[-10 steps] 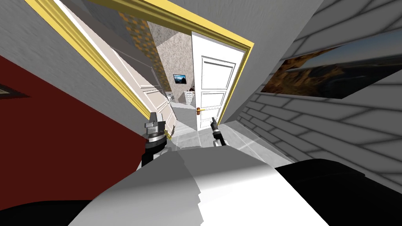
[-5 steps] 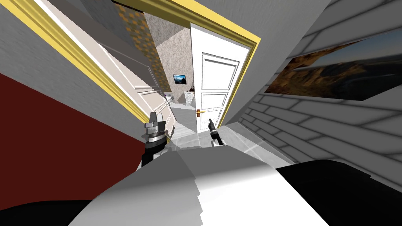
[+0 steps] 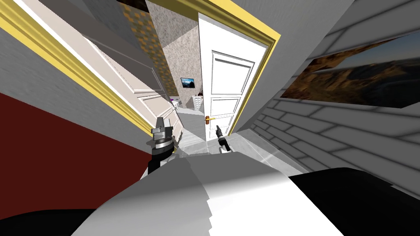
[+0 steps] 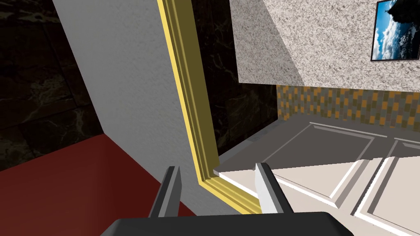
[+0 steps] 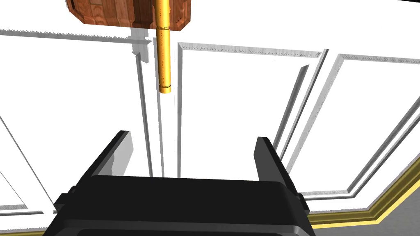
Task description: Push the door open
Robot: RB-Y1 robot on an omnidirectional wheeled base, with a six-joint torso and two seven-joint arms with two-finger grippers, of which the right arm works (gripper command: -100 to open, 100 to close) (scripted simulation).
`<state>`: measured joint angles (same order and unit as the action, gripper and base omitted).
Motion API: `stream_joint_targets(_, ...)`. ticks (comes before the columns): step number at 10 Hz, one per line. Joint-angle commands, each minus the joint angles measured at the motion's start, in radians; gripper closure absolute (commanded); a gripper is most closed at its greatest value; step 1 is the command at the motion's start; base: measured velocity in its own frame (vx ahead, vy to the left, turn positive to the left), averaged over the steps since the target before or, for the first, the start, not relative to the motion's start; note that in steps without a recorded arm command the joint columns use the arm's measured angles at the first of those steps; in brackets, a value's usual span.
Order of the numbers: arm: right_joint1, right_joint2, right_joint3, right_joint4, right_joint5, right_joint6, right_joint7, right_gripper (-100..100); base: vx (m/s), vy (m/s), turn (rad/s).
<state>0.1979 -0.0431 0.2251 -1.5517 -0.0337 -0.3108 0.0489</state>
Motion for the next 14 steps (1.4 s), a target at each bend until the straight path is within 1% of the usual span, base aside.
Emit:
stream_joint_targets(1,-0.016,0.014,0.009,0.03,0.003,0.018,0.005,-100,0.215,-0.012,0.011)
stream_joint_targets(4,-0.039,0.031,0.022,0.078,0.005,0.041,0.007,-100,0.191,-0.014,0.006)
stream_joint_targets(6,-0.05,0.041,0.027,0.101,0.006,0.051,0.008,-100,0.197,0.0,0.004)
stream_joint_targets(7,-0.049,0.039,0.024,0.098,0.006,0.046,0.008,-100,0.1,-0.004,0.003)
stream_joint_targets(8,-0.058,0.02,0.02,0.108,0.006,0.048,0.008,-100,0.131,0.032,0.024)
stream_joint_targets(10,-0.068,0.011,0.013,0.118,0.005,0.049,0.009,-100,0.201,0.028,0.017)
stream_joint_targets(12,-0.079,0.013,0.006,0.129,0.005,0.049,0.009,-100,0.183,0.032,0.016)
stream_joint_targets(14,-0.089,0.027,0.0,0.14,0.005,0.05,0.009,-100,0.175,0.048,0.014)
